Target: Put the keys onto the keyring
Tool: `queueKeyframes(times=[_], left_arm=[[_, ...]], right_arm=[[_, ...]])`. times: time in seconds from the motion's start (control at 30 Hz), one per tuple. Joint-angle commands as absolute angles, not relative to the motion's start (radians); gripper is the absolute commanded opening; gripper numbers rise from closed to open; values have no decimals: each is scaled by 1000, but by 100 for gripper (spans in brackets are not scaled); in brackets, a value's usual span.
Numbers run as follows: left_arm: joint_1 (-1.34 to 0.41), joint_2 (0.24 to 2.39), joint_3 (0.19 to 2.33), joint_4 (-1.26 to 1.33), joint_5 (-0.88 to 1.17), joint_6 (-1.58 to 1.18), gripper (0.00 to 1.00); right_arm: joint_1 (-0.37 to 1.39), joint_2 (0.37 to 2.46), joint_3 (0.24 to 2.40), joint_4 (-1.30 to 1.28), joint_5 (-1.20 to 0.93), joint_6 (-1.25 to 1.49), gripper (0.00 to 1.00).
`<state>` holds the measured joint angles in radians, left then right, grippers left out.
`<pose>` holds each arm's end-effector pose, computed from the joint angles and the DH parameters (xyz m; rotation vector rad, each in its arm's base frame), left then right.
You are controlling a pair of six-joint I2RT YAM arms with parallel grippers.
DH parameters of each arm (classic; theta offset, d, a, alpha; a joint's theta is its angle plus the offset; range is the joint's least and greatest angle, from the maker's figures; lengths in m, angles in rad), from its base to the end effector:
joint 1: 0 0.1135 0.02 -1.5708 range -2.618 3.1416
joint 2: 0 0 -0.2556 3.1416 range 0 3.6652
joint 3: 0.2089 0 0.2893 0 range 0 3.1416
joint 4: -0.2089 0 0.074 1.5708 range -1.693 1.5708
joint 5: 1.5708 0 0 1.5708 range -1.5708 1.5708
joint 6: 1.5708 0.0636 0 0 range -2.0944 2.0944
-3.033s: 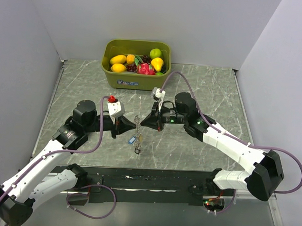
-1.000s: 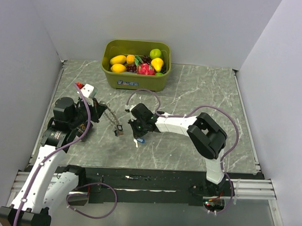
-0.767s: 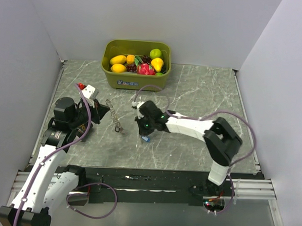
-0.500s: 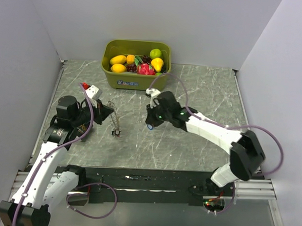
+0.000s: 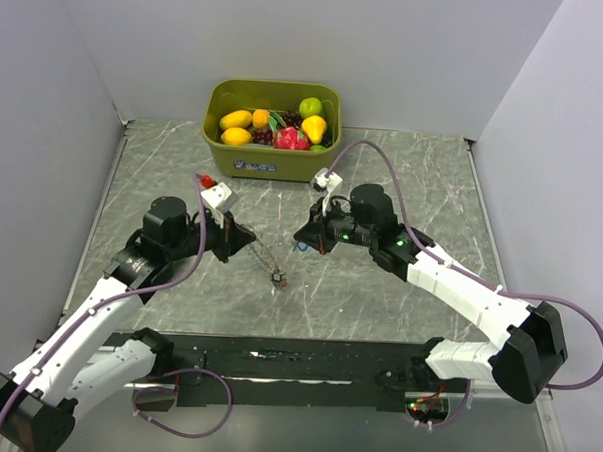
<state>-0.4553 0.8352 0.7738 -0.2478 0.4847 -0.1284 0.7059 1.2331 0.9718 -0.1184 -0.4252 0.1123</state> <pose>0.2193 -0.1404 0.3059 0.6484 1.8208 -0.8500 0.2469 0.2449 0.2906 -0.8714 1.8413 0.9425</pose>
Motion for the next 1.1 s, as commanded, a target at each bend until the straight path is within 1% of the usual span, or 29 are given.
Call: queueKeyframes(times=[0.0,0.13,0.4,0.7,0.87,1.07], left_arm=[[-508,842,818,-175,462,-152,1],[-523,842,815,-179,471,-141,1],[-543,853,813,-187,471,-133,1],[-552,861,816,-192,482,-130,1],[-558,861,816,-190,483,-130,1],[-564,864,818,-196,483,-126,1]], right_arm=[[699,1212,971,-21,-543,80,0],[701,1223,979,21,-624,77,0],[727,1213,968,83,-716,63,0],[767,1282,1009,84,-744,44,0],[775,1319,1035,72,-721,55,0],[776,1321,1040,86,-715,55,0]])
